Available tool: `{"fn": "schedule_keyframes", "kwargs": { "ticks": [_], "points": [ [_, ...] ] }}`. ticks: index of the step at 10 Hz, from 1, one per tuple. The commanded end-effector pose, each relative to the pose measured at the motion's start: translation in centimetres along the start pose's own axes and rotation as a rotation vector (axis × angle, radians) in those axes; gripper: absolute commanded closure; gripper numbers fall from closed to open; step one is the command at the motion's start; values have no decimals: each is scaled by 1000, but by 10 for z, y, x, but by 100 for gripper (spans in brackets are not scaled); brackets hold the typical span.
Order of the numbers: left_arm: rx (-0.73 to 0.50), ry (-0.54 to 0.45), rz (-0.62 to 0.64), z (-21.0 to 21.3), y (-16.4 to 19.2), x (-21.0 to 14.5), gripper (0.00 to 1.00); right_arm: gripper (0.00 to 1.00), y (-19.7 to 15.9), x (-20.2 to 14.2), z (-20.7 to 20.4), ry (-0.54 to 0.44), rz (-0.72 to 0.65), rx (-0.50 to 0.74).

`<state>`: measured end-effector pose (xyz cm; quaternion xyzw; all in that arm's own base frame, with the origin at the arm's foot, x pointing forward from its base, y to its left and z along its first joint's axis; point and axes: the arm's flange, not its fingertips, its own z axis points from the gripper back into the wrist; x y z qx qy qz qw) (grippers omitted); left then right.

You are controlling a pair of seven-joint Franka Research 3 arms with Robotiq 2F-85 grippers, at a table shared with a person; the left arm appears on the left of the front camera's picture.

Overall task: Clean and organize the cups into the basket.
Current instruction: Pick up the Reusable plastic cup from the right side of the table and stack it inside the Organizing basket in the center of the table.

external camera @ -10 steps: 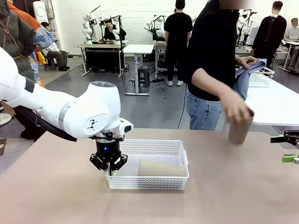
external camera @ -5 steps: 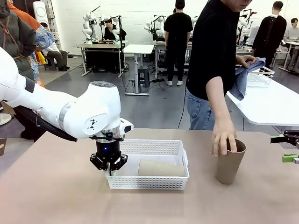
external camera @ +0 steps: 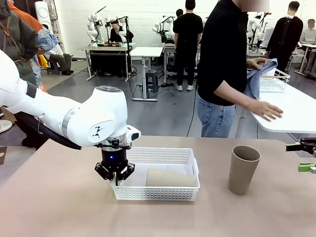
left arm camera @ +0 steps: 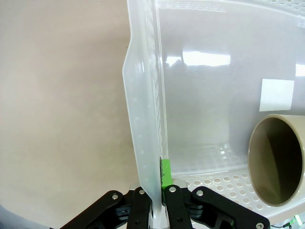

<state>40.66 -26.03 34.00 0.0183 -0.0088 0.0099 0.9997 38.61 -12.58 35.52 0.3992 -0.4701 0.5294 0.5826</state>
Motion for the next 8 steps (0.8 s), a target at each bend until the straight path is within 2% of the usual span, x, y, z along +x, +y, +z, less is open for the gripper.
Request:
{"fn": "schedule_keyframes", "kwargs": {
  "ticks": [1, 4, 5, 8],
  "points": [
    [8, 4, -5, -3, 5, -3, 100, 0, 1, 2, -1, -6, 2, -6],
    [8, 4, -5, -3, 5, -3, 100, 0, 0, 0, 0, 0, 0, 0],
    [8, 4, -5, -3, 5, -3, 100, 0, -15, -16, -9, -16, -48, 16],
    [8, 4, -5, -3, 5, -3, 100, 0, -51, -42, -39, 34, -94, 8]
  ]
}}
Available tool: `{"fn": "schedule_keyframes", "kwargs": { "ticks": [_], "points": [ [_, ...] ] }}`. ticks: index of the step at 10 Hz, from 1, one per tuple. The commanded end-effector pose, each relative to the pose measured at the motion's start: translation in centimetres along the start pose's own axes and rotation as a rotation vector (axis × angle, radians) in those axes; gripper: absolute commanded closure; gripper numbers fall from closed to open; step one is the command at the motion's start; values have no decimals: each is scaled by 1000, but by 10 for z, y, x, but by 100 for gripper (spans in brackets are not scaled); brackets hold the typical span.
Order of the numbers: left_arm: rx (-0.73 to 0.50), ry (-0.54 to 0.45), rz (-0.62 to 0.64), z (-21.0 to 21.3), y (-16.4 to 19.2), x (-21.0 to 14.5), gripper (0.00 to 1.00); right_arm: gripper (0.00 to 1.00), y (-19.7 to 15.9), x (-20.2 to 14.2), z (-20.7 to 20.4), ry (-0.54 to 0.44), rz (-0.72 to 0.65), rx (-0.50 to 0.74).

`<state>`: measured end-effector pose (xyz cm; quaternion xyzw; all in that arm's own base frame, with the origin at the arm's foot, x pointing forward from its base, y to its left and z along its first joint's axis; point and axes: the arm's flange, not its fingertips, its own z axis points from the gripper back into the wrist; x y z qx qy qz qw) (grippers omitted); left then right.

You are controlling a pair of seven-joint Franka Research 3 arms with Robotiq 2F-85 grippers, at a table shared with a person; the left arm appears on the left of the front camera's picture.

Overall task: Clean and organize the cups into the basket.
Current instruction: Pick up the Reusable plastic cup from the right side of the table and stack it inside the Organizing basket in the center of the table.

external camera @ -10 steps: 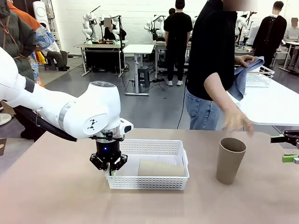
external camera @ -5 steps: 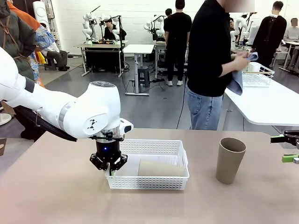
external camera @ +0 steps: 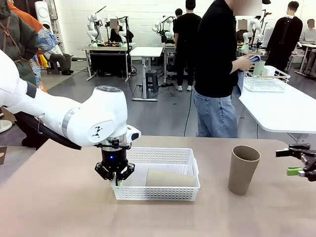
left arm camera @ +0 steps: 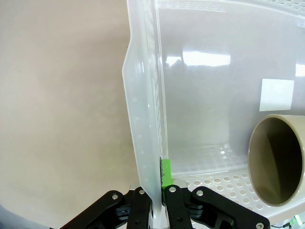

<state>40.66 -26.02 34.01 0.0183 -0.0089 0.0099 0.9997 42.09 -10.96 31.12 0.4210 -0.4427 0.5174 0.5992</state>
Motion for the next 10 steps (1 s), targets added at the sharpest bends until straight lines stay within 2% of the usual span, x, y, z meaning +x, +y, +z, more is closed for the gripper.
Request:
{"fn": "schedule_keyframes", "kwargs": {
  "ticks": [1, 5, 10],
  "points": [
    [8, 4, -5, -3, 5, -3, 100, 0, -27, -11, -19, 37, -37, -14],
    [8, 4, -5, -3, 5, -3, 100, 0, -50, -50, -69, 155, -111, 6],
    [8, 4, -5, -3, 5, -3, 100, 0, -51, -51, -96, 149, -79, 78]
  ]
}}
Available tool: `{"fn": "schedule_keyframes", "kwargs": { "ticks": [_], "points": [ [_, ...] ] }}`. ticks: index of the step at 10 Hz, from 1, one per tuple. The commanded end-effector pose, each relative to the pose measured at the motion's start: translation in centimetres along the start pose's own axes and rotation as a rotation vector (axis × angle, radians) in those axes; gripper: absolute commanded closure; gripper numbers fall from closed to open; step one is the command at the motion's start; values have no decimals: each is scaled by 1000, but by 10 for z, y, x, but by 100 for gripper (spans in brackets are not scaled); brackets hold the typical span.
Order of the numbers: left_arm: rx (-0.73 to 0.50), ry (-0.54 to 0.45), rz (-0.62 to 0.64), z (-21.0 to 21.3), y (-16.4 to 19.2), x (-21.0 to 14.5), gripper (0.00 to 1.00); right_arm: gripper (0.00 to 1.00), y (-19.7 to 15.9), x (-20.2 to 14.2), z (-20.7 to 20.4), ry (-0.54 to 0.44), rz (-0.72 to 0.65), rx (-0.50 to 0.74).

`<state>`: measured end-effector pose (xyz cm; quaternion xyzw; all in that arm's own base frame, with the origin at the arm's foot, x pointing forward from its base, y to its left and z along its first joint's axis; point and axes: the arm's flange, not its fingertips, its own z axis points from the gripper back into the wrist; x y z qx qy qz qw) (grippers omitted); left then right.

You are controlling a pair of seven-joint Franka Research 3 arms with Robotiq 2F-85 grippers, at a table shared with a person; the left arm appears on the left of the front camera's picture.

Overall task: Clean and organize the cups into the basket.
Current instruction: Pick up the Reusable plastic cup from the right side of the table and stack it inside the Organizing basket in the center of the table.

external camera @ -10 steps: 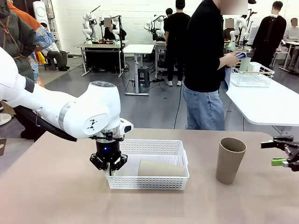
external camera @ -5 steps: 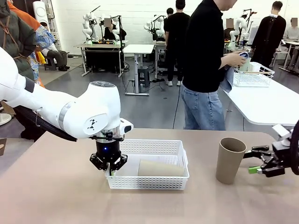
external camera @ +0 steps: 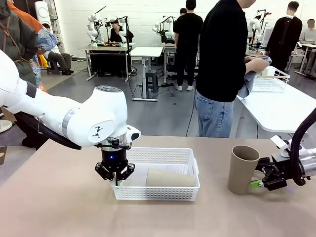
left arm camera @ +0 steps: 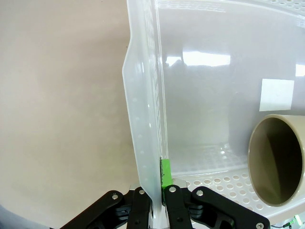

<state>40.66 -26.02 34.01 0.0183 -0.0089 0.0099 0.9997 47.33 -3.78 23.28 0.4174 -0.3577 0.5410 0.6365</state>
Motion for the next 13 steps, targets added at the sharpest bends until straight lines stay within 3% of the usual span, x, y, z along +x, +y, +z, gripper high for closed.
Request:
{"fn": "schedule_keyframes", "kwargs": {
  "ticks": [1, 13],
  "points": [
    [8, 4, -5, -3, 5, -3, 100, 0, -2, 6, -5, -11, 18, 14],
    [8, 4, -5, -3, 5, -3, 100, 0, 0, 19, -61, -3, 79, 160]
  ]
}}
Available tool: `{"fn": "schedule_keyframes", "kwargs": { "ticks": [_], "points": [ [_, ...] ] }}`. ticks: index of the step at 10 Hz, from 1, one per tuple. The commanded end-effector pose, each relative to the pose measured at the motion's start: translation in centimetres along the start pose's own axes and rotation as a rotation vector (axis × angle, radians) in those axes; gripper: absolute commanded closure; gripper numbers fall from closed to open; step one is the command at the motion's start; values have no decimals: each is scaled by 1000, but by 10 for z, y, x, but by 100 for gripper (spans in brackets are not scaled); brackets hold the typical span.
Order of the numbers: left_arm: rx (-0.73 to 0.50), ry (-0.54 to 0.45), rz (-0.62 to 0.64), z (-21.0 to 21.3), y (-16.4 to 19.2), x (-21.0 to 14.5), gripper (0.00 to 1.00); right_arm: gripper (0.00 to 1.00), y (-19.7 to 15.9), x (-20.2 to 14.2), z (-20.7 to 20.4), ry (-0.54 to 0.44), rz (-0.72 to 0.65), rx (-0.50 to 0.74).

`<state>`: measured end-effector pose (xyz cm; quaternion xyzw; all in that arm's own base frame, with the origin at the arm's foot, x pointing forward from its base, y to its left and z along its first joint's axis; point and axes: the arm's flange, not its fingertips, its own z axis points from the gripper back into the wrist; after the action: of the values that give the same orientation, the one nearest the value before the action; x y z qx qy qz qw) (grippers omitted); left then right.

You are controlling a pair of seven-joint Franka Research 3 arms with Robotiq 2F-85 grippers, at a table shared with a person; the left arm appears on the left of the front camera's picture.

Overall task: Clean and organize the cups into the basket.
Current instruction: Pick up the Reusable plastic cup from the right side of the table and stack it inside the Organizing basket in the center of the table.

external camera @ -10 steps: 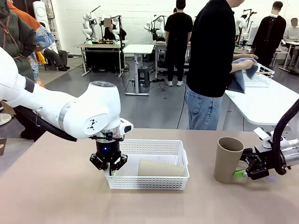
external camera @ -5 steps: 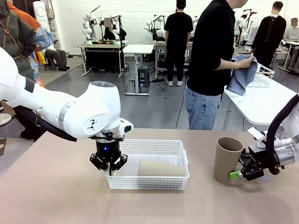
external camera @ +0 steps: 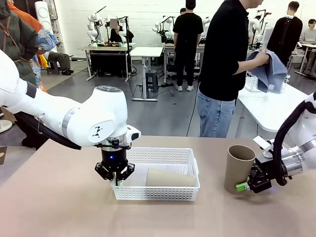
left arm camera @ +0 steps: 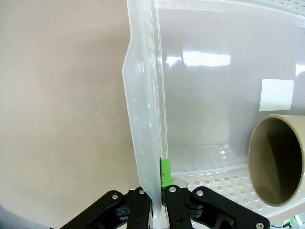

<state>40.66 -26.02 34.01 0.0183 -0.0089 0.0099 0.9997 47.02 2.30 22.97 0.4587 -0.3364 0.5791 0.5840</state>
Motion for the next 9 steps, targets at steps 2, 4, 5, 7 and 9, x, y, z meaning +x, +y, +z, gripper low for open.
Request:
{"fn": "schedule_keyframes", "kwargs": {
  "ticks": [2, 4, 5, 7, 9],
  "points": [
    [8, 4, -5, -3, 5, -3, 100, 0, -6, -1, -4, 37, 18, 2],
    [8, 4, -5, -3, 5, -3, 100, 0, -2, -2, -2, 32, 49, 34],
    [8, 4, -5, -3, 5, -3, 100, 0, 0, -2, -2, 45, 88, 54],
    [8, 4, -5, -3, 5, -3, 100, 60, 1, -2, -3, 48, 97, 69],
    [8, 4, -5, -3, 5, -3, 100, 66, 1, -2, -2, 38, 100, 69]
  ]
}}
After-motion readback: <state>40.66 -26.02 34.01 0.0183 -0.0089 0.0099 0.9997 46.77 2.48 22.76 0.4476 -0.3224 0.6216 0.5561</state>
